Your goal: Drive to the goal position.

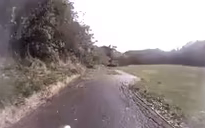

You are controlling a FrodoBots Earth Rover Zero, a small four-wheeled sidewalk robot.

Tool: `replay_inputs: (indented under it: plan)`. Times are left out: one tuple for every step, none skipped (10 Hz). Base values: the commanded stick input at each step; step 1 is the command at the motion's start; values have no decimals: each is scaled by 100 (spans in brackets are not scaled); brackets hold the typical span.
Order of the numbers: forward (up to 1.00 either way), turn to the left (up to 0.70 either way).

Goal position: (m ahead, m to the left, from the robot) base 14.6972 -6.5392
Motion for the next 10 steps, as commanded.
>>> replay_inputs:
  plan:
    - [100,0]
    - [100,0]
    - [100,0]
    - [100,0]
    - [100,0]
    - [100,0]
    - [100,0]
    - [100,0]
    - [100,0]
    - [100,0]
